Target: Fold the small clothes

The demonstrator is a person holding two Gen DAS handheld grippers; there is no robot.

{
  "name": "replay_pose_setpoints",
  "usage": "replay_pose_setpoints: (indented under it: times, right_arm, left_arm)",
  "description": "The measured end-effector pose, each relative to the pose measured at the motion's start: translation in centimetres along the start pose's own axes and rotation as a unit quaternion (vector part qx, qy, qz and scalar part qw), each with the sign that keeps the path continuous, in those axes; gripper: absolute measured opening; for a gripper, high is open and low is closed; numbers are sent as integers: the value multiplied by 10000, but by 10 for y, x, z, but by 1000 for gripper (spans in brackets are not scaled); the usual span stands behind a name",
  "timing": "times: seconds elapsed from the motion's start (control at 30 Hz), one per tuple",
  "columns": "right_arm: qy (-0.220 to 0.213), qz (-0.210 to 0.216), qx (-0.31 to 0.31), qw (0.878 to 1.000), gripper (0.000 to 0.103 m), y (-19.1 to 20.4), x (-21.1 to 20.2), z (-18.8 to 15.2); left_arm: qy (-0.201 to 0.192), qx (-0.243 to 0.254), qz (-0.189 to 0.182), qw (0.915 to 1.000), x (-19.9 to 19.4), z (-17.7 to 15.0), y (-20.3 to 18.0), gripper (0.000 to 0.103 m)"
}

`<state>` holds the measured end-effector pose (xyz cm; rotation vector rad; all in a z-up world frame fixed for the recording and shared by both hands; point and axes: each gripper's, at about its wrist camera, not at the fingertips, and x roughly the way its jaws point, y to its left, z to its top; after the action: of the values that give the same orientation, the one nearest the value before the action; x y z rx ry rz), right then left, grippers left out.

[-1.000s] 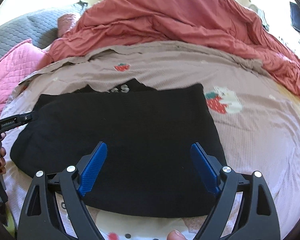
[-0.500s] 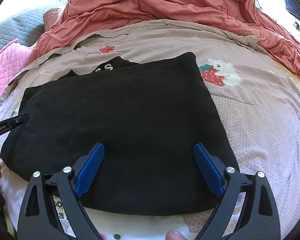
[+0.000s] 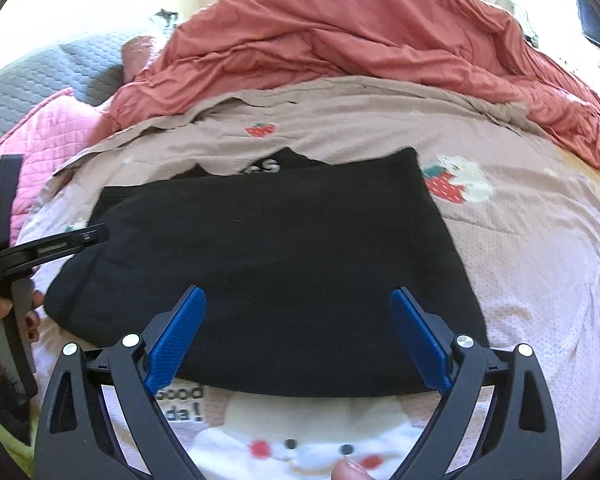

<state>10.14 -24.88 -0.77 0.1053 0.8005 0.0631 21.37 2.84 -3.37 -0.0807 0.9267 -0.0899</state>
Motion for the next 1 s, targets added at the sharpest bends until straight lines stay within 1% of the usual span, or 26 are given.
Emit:
replay_pose_setpoints:
  times: [0.03, 0.07, 0.1, 0.33, 0.5, 0.63, 0.73, 0.9, 0.97, 1.0]
  right_arm:
    - [-11, 30, -48, 10000, 93, 4, -1, 0]
    - [-31, 81, -141, 9999, 93, 11, -2, 1]
    - [-41, 109, -190, 9998, 98, 15, -2, 2]
    - [-124, 262, -791, 9964, 98, 58, 2, 3]
    - [-82, 353, -1186, 9923, 98, 84, 11, 0]
    - [-24, 442, -1430, 9887, 98, 103, 17, -3]
    - [25, 501, -1622, 9855, 98, 116, 23, -7]
    - [31, 548, -2066, 9769, 98, 140, 29, -17]
    - [36, 541, -2238, 9731, 98, 149, 32, -21]
    - [41, 543, -2313, 9714, 98, 153, 34, -22]
  left_arm:
    - [-6, -27, 17, 10000, -1, 1, 2, 85]
    - [-20, -48, 27, 10000, -2, 1, 3, 87]
    - [-46, -81, 40, 9999, -4, 2, 5, 87]
    - [-110, -242, 88, 9996, -9, 6, 18, 89]
    - [-88, -317, 158, 9993, -9, 7, 29, 90]
    - [-63, -501, 160, 9986, -8, 9, 44, 90]
    - [-42, -691, 184, 9974, -7, 10, 59, 90]
    - [1, -1195, 139, 9927, -6, 10, 90, 90]
    - [41, -1394, 29, 9902, -4, 9, 99, 90]
    - [74, -1493, -92, 9887, -3, 9, 103, 90]
